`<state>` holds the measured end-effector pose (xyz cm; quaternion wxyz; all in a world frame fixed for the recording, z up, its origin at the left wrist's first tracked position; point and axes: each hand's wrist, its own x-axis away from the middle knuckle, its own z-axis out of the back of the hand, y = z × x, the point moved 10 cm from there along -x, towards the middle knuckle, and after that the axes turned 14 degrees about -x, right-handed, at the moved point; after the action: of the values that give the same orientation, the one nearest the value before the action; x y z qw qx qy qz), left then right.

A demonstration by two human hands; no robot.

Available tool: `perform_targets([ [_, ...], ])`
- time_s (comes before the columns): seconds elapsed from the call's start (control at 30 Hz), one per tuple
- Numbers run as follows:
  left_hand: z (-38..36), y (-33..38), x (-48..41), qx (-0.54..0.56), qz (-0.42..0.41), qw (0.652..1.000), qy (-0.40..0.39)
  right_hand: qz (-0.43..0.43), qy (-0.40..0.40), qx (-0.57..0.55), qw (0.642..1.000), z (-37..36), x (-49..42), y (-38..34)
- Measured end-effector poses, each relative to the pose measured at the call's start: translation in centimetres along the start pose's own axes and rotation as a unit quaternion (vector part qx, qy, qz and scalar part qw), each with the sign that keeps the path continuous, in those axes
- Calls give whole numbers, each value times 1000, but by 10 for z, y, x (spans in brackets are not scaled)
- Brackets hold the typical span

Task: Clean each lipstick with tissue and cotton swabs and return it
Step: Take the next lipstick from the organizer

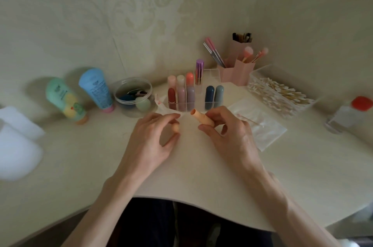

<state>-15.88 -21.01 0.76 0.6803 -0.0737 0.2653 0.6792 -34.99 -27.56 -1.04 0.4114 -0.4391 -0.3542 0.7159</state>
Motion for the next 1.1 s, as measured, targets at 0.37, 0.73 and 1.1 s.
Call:
perform_targets([
  [0.37, 23, 9, -2, 251, 55, 963, 78, 35, -54, -130, 989, -18, 4, -17],
  [0.73, 7, 5, -1, 398, 69, 912, 71, 45, -104, -148, 982, -30, 4, -17],
  [1.1, -2, -10, 6, 484, 121, 864, 70, -72, -145, -312, 936, -38, 7, -15],
])
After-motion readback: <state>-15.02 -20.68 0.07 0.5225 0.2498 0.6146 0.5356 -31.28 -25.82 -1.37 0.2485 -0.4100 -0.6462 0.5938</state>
